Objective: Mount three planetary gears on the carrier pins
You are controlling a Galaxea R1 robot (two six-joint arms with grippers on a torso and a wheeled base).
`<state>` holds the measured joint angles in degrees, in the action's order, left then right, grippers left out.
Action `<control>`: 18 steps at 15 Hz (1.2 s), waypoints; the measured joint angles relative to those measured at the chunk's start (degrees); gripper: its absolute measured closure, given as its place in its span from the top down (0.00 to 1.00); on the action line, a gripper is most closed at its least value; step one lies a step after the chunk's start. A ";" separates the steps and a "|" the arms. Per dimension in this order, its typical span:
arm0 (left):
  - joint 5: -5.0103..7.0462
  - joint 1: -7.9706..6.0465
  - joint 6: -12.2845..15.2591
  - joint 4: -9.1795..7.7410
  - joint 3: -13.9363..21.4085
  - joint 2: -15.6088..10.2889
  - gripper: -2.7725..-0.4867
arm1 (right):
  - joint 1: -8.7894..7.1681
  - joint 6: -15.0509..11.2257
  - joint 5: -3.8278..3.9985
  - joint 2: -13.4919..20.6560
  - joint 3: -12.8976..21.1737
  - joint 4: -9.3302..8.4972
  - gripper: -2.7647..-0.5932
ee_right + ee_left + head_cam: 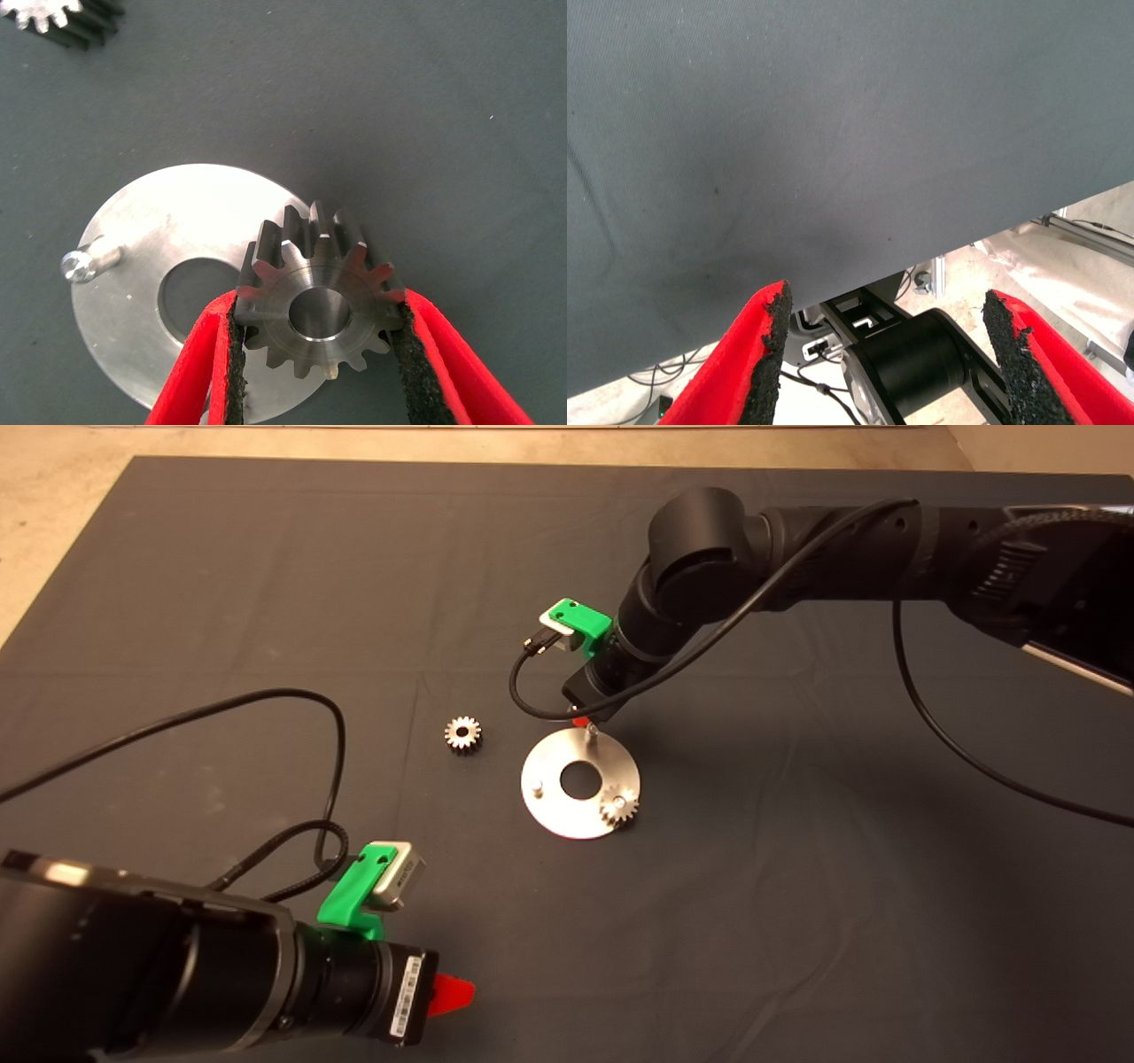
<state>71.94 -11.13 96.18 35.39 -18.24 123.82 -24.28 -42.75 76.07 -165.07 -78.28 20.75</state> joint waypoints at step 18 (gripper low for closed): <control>0.05 0.00 0.01 0.00 0.00 -0.67 0.44 | 0.01 4.43 6.31 -1.41 0.06 -3.03 0.16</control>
<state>71.99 -11.13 96.19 35.39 -18.24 123.15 -24.27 -38.32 82.38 -166.49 -78.21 17.71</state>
